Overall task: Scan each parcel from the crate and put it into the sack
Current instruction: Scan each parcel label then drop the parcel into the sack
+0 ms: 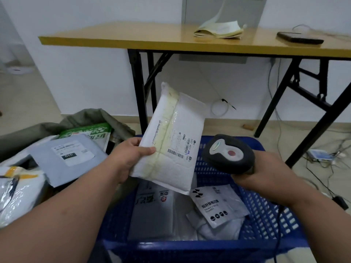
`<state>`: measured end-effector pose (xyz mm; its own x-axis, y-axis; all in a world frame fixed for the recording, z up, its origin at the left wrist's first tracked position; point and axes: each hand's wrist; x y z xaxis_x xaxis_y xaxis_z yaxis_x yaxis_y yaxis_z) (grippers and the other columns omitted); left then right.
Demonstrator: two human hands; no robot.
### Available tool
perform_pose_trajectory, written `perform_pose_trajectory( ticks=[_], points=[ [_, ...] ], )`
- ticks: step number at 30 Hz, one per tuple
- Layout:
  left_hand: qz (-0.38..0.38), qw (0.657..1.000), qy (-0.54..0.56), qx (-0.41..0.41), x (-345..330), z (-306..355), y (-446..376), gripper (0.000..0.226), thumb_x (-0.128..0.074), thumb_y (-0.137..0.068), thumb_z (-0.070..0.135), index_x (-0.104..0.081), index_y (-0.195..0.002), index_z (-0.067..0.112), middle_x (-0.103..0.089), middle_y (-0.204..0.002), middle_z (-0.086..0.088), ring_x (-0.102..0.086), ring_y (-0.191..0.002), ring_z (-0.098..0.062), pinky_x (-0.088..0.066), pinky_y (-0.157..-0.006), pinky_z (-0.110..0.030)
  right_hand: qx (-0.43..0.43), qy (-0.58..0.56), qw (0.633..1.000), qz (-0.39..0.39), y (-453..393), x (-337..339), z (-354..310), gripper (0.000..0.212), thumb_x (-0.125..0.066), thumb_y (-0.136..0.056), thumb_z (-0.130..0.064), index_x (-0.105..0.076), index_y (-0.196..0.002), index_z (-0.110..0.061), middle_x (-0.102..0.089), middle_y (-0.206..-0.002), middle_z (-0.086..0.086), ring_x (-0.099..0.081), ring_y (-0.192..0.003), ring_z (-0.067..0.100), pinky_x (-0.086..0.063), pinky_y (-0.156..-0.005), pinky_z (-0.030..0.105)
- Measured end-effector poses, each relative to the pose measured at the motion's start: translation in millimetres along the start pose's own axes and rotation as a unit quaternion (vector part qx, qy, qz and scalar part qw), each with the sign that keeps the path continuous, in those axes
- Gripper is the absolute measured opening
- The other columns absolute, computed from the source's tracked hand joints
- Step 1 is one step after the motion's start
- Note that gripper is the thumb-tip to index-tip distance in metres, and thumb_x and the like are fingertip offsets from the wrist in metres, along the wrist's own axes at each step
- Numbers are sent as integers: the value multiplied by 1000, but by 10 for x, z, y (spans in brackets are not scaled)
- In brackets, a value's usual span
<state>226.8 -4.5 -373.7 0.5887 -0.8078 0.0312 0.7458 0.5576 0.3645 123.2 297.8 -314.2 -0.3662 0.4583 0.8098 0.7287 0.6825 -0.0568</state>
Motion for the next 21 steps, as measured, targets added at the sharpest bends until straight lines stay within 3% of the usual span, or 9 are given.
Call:
perform_pose_trajectory(
  ticks=[3, 8, 10, 13, 17, 21],
  points=[
    [-4, 1000, -6, 4, 70, 14, -2, 37, -79, -77, 11, -67, -112, 16, -76, -97, -11, -73, -84, -33, -58, -64, -40, 25, 51, 998, -17, 3, -22, -8, 29, -73, -71, -16, -48, -60, -24, -62, -60, -21, -57, -60, -2, -43, -57, 12],
    [-12, 999, -32, 16, 91, 41, 35, 33, -78, -78, 11, -69, -110, 15, -75, -99, -13, -72, -89, -36, -60, -72, -46, 36, 70, 996, -34, 24, -16, 12, 24, -76, -70, -21, -53, -66, -28, -62, -71, -31, -59, -67, -6, -42, -51, 11],
    [-13, 999, -35, 18, 80, 48, 48, 33, -78, -78, 10, -69, -109, 15, -75, -98, -13, -73, -87, -35, -60, -67, -43, 40, 79, 996, -33, 27, -15, 15, 25, -76, -69, -22, -52, -66, -29, -62, -70, -31, -59, -66, -6, -40, -48, 13],
    [-12, 999, -37, 18, 71, 54, 59, 32, -78, -78, 10, -69, -109, 14, -76, -97, -13, -73, -86, -34, -59, -64, -40, 38, 78, 996, -31, 37, -27, 24, 27, -75, -67, -19, -50, -62, -29, -61, -68, -32, -58, -67, -8, -43, -55, 10],
    [-14, 999, -37, 23, 73, 53, 59, 32, -77, -79, 10, -69, -109, 13, -75, -99, -14, -73, -87, -34, -59, -65, -41, 35, 94, 994, -38, 52, -26, 40, 24, -76, -68, -23, -53, -65, -28, -61, -73, -35, -59, -69, -9, -41, -51, 10],
    [-14, 999, -43, 21, 76, 48, 58, 33, -78, -78, 11, -69, -109, 13, -75, -99, -13, -73, -86, -33, -59, -66, -41, 38, 89, 995, -40, 59, -23, 43, 25, -77, -69, -21, -53, -66, -28, -61, -72, -34, -59, -69, -9, -41, -56, 6]
  ],
)
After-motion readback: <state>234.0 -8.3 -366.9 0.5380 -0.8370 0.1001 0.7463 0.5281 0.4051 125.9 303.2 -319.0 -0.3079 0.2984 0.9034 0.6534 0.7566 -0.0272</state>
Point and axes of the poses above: each hand's wrist, its own y-axis away from the middle knuckle, its own x-axis out of the back of the hand, z = x × y
